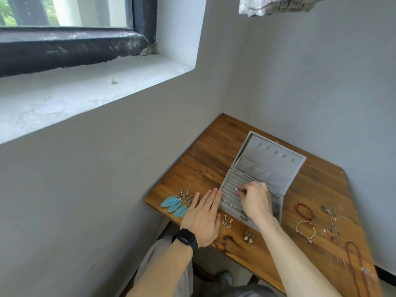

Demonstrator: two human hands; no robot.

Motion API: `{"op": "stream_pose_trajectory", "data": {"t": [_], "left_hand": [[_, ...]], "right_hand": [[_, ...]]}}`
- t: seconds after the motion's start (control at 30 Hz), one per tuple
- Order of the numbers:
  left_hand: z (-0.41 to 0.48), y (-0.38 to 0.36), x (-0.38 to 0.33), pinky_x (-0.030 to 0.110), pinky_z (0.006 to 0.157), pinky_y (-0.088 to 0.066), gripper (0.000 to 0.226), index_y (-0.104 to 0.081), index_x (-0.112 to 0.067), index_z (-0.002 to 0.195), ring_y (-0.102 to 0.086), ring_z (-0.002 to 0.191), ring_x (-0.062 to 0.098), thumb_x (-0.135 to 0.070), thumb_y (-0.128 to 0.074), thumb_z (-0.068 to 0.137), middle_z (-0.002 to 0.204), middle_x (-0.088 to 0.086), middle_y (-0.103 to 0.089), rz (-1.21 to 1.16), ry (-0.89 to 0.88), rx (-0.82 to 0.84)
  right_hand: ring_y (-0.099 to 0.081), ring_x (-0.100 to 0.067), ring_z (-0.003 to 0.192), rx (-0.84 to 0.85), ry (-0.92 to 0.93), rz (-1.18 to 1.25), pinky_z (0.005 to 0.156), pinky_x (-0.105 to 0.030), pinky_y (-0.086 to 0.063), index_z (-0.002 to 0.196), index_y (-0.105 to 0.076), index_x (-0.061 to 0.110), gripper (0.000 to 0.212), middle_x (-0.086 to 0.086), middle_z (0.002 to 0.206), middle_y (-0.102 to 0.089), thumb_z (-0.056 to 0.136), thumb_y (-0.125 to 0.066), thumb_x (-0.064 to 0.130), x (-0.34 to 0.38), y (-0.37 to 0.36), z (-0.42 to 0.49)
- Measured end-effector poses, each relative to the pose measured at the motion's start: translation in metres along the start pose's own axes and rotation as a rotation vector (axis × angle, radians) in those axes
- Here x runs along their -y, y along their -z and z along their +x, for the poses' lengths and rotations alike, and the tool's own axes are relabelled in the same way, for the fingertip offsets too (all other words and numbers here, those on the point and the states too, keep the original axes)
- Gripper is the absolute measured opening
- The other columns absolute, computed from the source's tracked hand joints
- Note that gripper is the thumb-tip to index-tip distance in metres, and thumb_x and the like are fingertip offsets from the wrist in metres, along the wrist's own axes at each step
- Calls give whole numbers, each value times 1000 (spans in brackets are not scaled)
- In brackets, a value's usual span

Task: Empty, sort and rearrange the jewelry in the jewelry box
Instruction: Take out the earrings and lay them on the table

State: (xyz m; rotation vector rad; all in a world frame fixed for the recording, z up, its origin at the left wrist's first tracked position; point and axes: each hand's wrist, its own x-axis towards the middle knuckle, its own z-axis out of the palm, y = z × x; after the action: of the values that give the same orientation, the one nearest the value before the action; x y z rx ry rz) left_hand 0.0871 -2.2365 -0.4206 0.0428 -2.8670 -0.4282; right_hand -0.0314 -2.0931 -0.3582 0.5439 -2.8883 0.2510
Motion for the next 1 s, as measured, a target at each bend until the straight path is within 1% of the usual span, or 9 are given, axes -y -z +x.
{"op": "stream_pose_trajectory", "data": {"t": [0.07,0.13,0.27,0.4,0.53,0.63,0.73,0.83,1.0], "left_hand": [[-1,1,-1,40,122,4,68,-6,-17,160,-16,152,16,-43,-23,100,166,1,-18,-3,2,-2],[-2,2,-1,40,122,4,68,-7,-17,160,-16,152,15,-42,-24,100,166,1,-18,0,2,-4],[0,2,1,37,121,7,68,-3,-19,160,-13,153,13,-44,-22,100,167,-2,-14,1,3,14],[1,2,1,40,123,1,69,-1,-20,160,-11,153,13,-44,-25,100,167,-2,-11,14,1,27],[1,10,-1,47,123,-4,71,1,-22,160,-9,153,16,-38,-32,99,168,-2,-4,21,0,78],[8,24,-7,47,120,-19,63,-25,-21,157,-27,147,22,-35,-41,97,164,3,-20,44,-30,22],[32,38,-21,43,108,-35,47,-53,-22,140,-45,133,24,-37,-51,95,149,5,-47,61,-61,-97],[66,44,-37,41,99,-39,37,-62,-25,130,-51,123,24,-38,-53,96,132,2,-61,101,-72,-49],[106,39,-49,41,93,-39,28,-70,-29,121,-51,117,27,-34,-52,100,121,2,-67,228,-33,76]], "right_hand": [[-51,-19,113,-3,-27,86,95,-38,-47,111,-75,21,23,2,115,-69,95,-65,34,-3,7,-2],[-51,-17,107,-47,-52,229,87,-34,-45,109,-74,22,20,3,112,-69,94,-67,31,-8,16,-10],[-66,3,86,-65,-201,670,67,-7,-46,98,-71,38,6,19,90,-72,94,-67,35,-21,37,-55],[-70,-3,75,21,-373,978,61,-17,-50,103,-71,38,10,17,90,-75,95,-64,37,-34,36,-119],[-71,-10,72,30,-465,1102,59,-15,-51,102,-72,35,12,9,91,-76,94,-68,27,-51,25,-172],[-70,-13,71,-8,-537,1163,58,-20,-53,102,-73,30,14,5,90,-77,93,-70,20,-67,20,-191],[-70,-14,71,-46,-555,1209,60,-23,-56,101,-74,27,15,3,90,-76,92,-70,16,-73,16,-197],[-72,-16,72,-40,-559,1226,60,-24,-57,100,-74,28,13,4,88,-76,92,-71,18,-67,12,-198],[-74,-18,76,-54,-616,1324,64,-26,-60,97,-75,26,12,2,87,-76,91,-72,17,-69,11,-196]]}}
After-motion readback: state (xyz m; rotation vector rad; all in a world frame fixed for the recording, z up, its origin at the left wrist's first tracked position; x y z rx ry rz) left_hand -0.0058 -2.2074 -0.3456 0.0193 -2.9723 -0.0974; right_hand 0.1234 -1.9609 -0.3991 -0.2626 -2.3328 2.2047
